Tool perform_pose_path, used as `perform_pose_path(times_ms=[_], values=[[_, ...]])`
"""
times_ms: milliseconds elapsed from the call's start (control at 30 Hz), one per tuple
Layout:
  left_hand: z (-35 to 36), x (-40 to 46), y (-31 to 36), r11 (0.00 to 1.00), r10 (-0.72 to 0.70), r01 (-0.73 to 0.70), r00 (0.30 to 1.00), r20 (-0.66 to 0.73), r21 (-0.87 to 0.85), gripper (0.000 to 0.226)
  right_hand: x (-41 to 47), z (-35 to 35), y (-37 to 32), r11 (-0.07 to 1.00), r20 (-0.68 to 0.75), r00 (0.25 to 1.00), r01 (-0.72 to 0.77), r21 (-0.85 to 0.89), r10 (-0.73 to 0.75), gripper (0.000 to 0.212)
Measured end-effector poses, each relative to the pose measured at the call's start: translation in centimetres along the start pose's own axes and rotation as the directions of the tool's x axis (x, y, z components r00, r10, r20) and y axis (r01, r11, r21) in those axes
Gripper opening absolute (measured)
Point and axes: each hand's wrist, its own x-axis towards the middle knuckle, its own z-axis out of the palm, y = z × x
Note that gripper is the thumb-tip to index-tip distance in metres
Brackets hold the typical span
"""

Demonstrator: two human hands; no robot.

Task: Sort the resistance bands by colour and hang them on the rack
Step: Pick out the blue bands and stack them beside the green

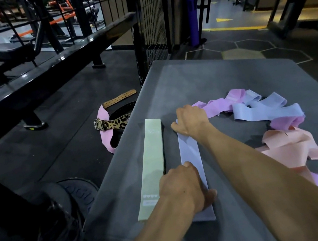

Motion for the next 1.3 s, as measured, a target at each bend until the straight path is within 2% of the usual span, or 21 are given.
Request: perform_pose_path(times_ms=[200, 367, 400, 467, 533, 667, 767, 833, 933, 1033, 1200, 1300], values=[[0.1, -0.1, 0.0, 1.000, -0.004, 0.004, 1.000, -0.013, 0.002, 0.059, 0.1, 0.0, -0.2, 1.000, 0.019, 1.000, -0.009, 0.018, 0.008, 0.036], [-0.1, 0.4, -0.6, 0.999, -0.032, 0.032, 0.999, 0.023, -0.009, 0.079, -0.7, -1.0, 0.6, 0.998, -0.026, 1.000, -0.015, 0.069, 0.017, 0.050], [-0.2, 0.4, -0.7, 0.999, -0.042, 0.042, 0.999, 0.012, -0.028, 0.079, -0.9, -1.6, 1.3, 0.994, -0.064, 0.998, -0.023, 0.102, 0.030, 0.048], [-0.3, 0.4, -1.0, 0.998, -0.036, 0.033, 0.998, -0.051, -0.059, 0.072, -1.2, -2.8, 3.6, 0.985, -0.137, 0.987, -0.059, 0.162, 0.082, 0.029], [-0.4, 0.2, -1.1, 0.998, 0.000, -0.008, 0.992, -0.123, -0.059, 0.064, -1.4, -3.6, 7.1, 0.979, -0.152, 0.975, -0.140, 0.149, 0.162, 0.014], [-0.5, 0.1, -0.9, 0.998, 0.044, -0.052, 0.985, -0.169, -0.045, 0.059, -2.5, -2.8, 13.4, 0.952, -0.081, 0.950, -0.296, 0.074, 0.302, 0.038], [-0.5, 0.0, -0.7, 0.997, 0.058, -0.066, 0.984, -0.170, -0.042, 0.055, -3.2, -1.3, 14.9, 0.954, 0.049, 0.954, -0.296, 0.035, 0.294, 0.047], [-0.4, 0.0, -0.6, 0.996, 0.065, -0.074, 0.983, -0.172, -0.047, 0.052, -3.6, -0.6, 15.2, 0.957, 0.054, 0.957, -0.286, 0.040, 0.284, 0.044], [-0.4, 0.1, -0.4, 0.996, 0.071, -0.081, 0.980, -0.187, -0.044, 0.051, -3.6, -0.4, 15.3, 0.950, -0.059, 0.948, -0.309, 0.052, 0.311, 0.038], [-0.3, 0.0, -0.4, 0.995, 0.085, -0.093, 0.976, -0.202, -0.032, 0.049, -3.7, -1.0, 15.5, 0.932, -0.155, 0.928, -0.311, 0.185, 0.340, 0.025], [-0.4, -0.4, -0.1, 0.993, 0.115, -0.116, 0.965, -0.235, 0.011, 0.047, -5.8, -4.7, 16.6, 0.915, -0.332, 0.885, -0.210, 0.344, 0.327, 0.021], [-0.8, -1.3, 0.5, 0.988, 0.156, -0.151, 0.938, -0.309, 0.039, 0.044, -7.9, -8.3, 17.3, 0.885, -0.427, 0.834, -0.144, 0.442, 0.349, 0.016]])
